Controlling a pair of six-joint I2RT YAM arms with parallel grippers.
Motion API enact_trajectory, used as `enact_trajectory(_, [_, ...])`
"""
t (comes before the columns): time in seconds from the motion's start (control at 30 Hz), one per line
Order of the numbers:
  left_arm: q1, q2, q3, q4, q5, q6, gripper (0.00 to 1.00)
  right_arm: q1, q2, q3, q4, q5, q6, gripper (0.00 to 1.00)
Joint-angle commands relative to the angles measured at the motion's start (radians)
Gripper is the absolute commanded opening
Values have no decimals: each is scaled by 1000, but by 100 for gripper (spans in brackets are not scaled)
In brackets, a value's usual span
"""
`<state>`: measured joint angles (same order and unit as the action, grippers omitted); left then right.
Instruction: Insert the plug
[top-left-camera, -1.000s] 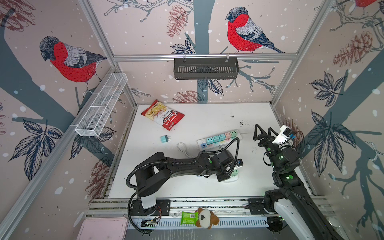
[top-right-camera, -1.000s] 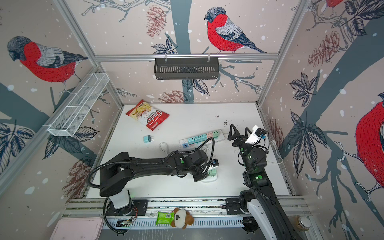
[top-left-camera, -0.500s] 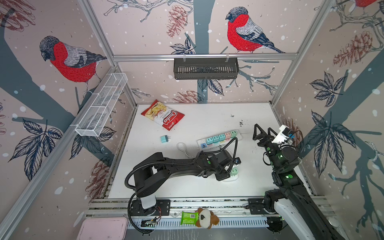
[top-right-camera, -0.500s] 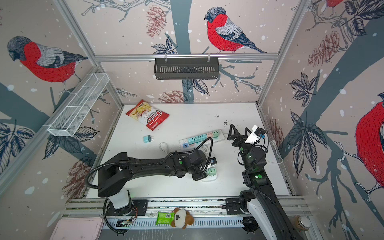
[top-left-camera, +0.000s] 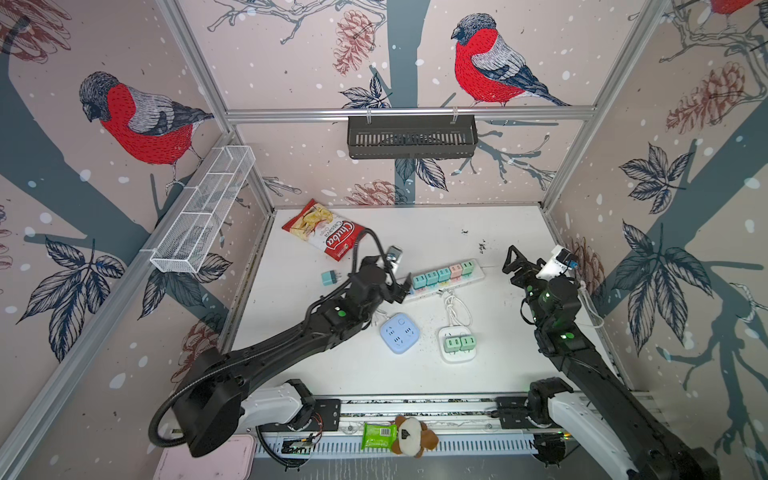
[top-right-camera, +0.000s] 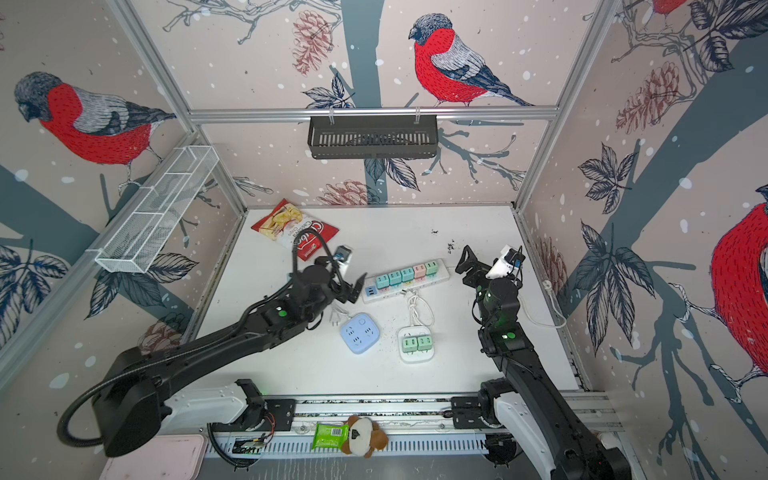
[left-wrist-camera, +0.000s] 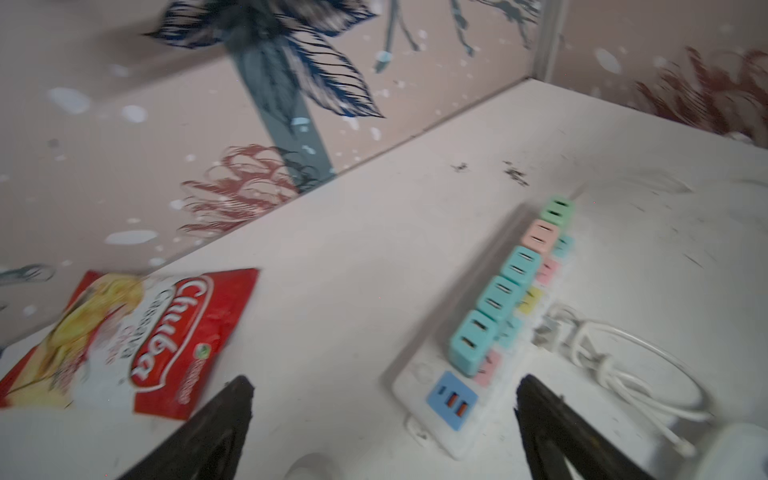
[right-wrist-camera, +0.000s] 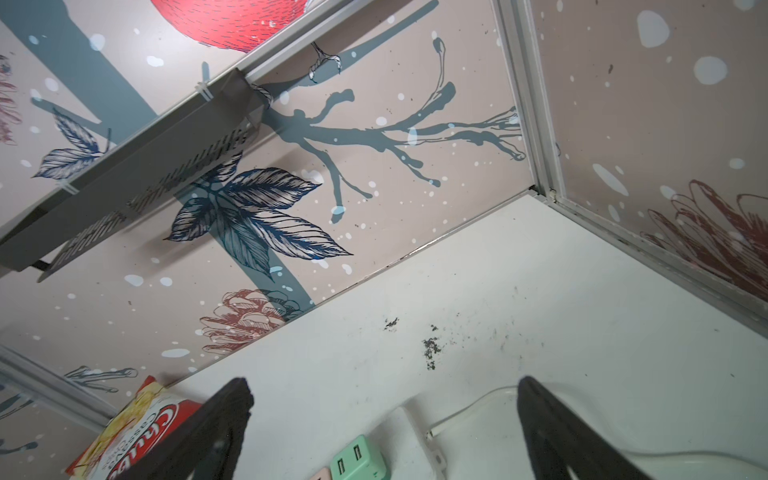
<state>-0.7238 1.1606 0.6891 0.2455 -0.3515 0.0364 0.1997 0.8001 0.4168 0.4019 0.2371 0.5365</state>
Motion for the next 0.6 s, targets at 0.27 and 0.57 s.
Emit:
enact_trajectory(0.27, [291,-133,-431,664,-120,107,98,27,134,-53,109,248,-93,100])
enact_trajectory(0.57, [281,178,-368,756,-326,133,97,57,18,-191,106,256,-218,100])
